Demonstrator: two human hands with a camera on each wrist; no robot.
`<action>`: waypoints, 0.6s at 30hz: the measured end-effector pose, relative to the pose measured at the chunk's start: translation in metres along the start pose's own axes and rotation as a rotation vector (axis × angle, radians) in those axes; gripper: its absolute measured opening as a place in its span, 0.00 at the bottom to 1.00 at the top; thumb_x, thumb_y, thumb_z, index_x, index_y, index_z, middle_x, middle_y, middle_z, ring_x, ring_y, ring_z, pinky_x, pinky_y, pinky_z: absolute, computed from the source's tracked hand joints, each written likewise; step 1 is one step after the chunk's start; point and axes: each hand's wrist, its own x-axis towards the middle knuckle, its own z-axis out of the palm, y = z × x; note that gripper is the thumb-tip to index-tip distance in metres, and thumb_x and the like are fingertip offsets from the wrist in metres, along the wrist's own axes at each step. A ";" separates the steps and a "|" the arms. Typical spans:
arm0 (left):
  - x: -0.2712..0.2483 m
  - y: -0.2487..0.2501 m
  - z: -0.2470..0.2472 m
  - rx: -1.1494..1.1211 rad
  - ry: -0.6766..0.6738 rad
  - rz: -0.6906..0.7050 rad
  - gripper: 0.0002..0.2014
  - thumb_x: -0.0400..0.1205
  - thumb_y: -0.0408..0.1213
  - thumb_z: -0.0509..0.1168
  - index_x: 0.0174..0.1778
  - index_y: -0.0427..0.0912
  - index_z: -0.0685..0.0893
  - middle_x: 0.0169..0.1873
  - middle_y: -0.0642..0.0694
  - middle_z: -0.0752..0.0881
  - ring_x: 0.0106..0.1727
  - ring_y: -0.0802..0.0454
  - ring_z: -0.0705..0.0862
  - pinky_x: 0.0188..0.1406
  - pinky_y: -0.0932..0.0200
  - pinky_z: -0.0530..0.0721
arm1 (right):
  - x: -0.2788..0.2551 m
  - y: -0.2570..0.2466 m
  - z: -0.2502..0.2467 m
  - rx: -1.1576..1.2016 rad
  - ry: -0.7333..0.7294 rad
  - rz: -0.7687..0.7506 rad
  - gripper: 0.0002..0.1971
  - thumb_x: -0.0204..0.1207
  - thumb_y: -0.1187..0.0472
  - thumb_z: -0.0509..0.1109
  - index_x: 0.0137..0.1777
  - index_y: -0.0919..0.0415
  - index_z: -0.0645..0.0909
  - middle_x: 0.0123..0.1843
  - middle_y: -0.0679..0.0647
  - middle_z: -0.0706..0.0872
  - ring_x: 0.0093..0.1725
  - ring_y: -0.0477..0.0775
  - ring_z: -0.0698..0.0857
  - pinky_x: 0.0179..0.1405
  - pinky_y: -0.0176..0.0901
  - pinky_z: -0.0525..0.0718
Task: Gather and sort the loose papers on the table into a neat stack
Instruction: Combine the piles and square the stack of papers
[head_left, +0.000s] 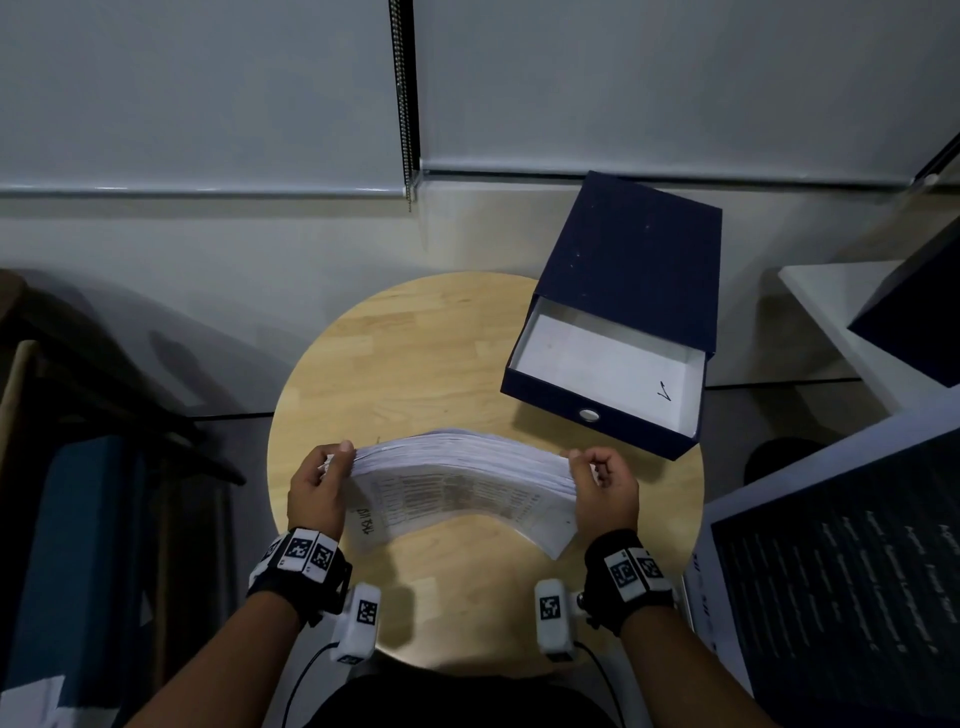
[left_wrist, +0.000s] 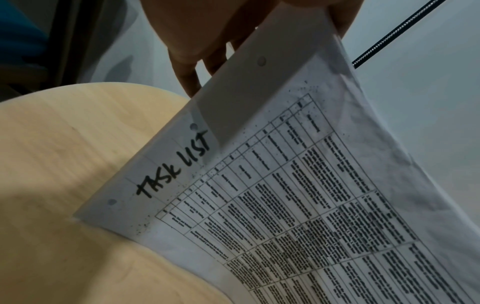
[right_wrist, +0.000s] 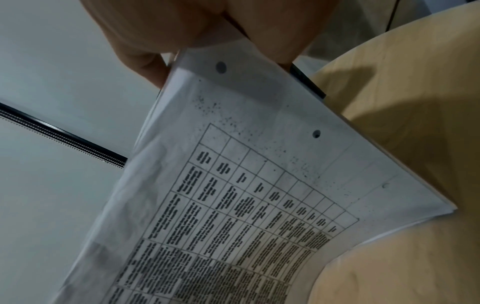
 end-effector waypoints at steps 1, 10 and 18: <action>0.001 -0.001 -0.001 -0.004 0.002 0.004 0.15 0.74 0.54 0.65 0.36 0.44 0.83 0.31 0.46 0.79 0.34 0.51 0.76 0.35 0.59 0.71 | 0.000 0.000 0.000 0.009 -0.005 0.001 0.07 0.78 0.63 0.72 0.40 0.59 0.78 0.42 0.45 0.90 0.43 0.47 0.86 0.46 0.44 0.81; 0.007 -0.007 -0.004 -0.023 -0.016 0.002 0.16 0.68 0.60 0.66 0.33 0.50 0.84 0.31 0.49 0.80 0.35 0.52 0.76 0.37 0.57 0.71 | -0.005 0.004 -0.005 -0.050 -0.083 -0.066 0.11 0.76 0.65 0.71 0.41 0.46 0.80 0.47 0.43 0.91 0.46 0.39 0.87 0.49 0.46 0.85; 0.006 -0.004 -0.002 -0.026 -0.025 0.001 0.13 0.73 0.54 0.66 0.33 0.48 0.83 0.28 0.53 0.79 0.35 0.52 0.75 0.36 0.57 0.70 | 0.003 0.012 -0.010 -0.092 -0.097 -0.072 0.08 0.78 0.66 0.68 0.41 0.52 0.78 0.48 0.36 0.91 0.49 0.34 0.86 0.51 0.47 0.84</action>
